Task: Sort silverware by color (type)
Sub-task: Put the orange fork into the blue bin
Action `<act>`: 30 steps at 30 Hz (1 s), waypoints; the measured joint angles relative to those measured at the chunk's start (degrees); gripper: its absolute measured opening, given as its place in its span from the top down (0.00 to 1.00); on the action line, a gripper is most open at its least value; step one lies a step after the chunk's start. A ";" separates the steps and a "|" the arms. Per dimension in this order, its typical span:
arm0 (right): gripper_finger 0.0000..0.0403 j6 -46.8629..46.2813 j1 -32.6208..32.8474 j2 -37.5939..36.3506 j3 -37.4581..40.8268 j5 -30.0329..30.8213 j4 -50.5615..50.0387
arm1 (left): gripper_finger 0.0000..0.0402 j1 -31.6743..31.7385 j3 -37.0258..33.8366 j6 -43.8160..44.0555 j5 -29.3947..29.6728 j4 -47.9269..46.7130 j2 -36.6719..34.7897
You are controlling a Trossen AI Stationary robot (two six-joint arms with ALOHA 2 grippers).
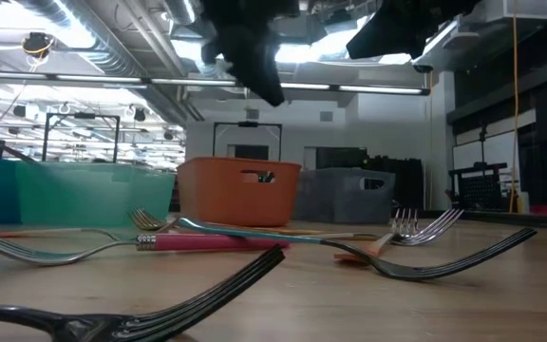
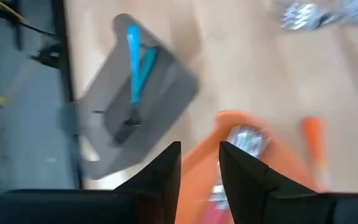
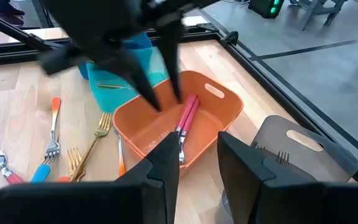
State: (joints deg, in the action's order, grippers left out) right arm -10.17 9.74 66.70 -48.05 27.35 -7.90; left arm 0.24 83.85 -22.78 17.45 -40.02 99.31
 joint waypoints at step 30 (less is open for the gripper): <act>0.75 0.00 -0.02 -0.01 0.00 0.00 0.00 | 0.74 -17.47 0.29 44.75 -12.33 -14.97 -0.02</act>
State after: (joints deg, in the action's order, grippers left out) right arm -10.17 9.72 66.69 -48.05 27.35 -7.90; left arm -17.24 84.14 21.97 5.12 -54.98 99.29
